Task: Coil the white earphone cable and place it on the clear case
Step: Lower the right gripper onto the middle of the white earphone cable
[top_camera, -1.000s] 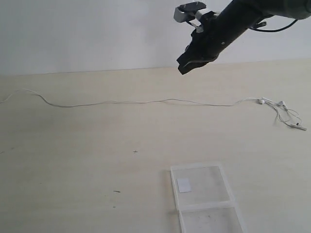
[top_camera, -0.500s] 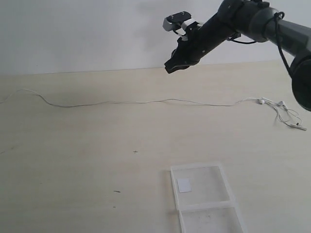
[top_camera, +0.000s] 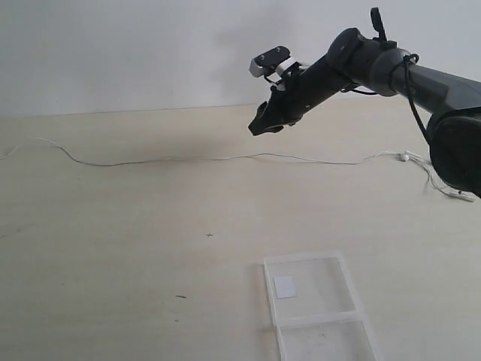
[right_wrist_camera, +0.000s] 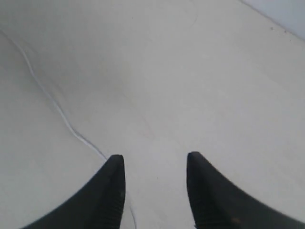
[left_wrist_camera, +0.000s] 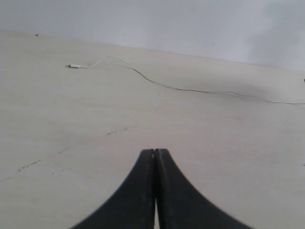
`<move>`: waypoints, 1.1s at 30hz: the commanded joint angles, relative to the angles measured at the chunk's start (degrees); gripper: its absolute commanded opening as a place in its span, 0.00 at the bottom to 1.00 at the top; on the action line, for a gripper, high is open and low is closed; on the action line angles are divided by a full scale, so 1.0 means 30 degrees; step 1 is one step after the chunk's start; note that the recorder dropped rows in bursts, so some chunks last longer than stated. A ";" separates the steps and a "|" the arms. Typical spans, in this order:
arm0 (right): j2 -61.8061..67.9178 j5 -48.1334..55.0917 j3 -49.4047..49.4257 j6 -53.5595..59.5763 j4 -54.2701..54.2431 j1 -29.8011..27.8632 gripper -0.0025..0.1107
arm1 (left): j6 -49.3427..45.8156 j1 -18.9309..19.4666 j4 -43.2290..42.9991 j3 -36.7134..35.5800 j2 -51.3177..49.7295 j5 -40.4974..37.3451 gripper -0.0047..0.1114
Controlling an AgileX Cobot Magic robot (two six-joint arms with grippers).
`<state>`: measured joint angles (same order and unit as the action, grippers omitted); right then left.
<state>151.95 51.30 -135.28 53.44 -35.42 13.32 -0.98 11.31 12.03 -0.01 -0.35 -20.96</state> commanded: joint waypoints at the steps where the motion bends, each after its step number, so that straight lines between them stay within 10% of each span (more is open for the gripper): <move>1: 0.0212 0.0358 -0.0165 0.0849 0.0236 0.0019 0.41 | -0.0082 0.0035 -0.0024 0.0003 0.0116 0.0073 0.04; 33: 0.1314 -0.0499 -0.0165 0.1827 -0.0503 0.0575 0.57 | -0.0082 0.0035 -0.0024 0.0003 0.0116 0.0073 0.04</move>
<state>155.21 50.49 -135.28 58.03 -36.70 14.65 -0.98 11.31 12.03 -0.01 -0.35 -20.96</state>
